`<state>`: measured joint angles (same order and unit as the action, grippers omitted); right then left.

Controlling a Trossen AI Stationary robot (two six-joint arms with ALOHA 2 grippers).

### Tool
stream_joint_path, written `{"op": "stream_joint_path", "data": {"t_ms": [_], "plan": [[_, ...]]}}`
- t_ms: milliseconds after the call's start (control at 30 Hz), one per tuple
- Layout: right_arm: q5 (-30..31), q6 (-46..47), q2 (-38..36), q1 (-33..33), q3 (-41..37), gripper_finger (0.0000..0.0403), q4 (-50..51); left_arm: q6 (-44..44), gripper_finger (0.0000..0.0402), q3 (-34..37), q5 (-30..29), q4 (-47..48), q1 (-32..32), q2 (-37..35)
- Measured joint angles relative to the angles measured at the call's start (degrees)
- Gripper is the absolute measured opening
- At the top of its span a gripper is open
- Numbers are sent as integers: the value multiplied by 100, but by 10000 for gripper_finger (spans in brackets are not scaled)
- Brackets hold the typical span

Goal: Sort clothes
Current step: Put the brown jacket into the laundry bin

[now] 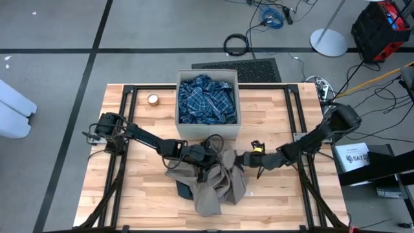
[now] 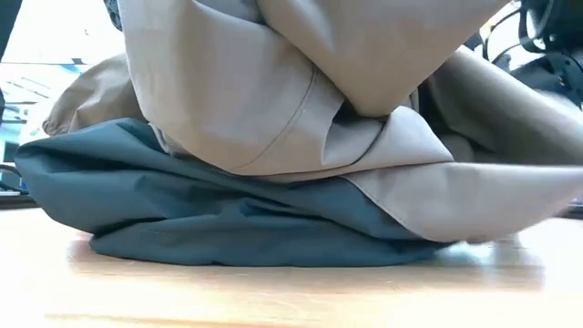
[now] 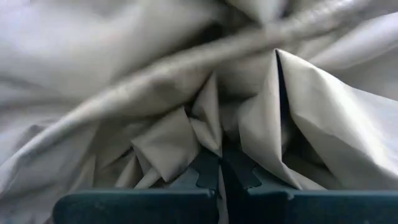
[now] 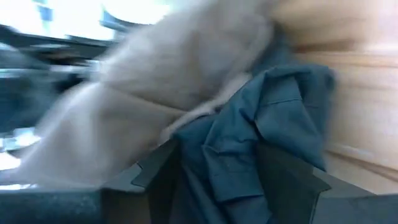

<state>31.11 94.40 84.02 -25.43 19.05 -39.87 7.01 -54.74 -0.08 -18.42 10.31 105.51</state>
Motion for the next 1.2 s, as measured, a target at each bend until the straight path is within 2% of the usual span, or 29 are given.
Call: {"op": "stream_joint_path", "data": {"t_ms": [133, 333, 600, 767, 867, 1000, 1200], "plan": [[187, -554, 400, -2, 10, 199, -1238, 2, 6, 0, 0, -34, 0, 0], [190, -579, 994, 25, 464, 199, -1254, 9, 6, 7, -4, -446, 20, 0], [-317, -1639, 1679, 254, 1476, 199, -1508, -5, 6, 13, 8, -441, 138, 0], [-535, -1752, 2012, 356, 1872, 199, -1452, -214, 6, 38, -10, -429, 249, 4], [-713, -1751, 2194, 362, 1923, 199, -1641, -346, 6, 44, -322, -402, 327, 11], [-694, -1887, 2250, 329, 1902, 199, -1856, -592, 6, 44, -1127, -306, 404, 9], [-761, -2002, 2212, 210, 1905, 199, -1993, -625, 6, 37, -1148, -248, 452, -202]]}}
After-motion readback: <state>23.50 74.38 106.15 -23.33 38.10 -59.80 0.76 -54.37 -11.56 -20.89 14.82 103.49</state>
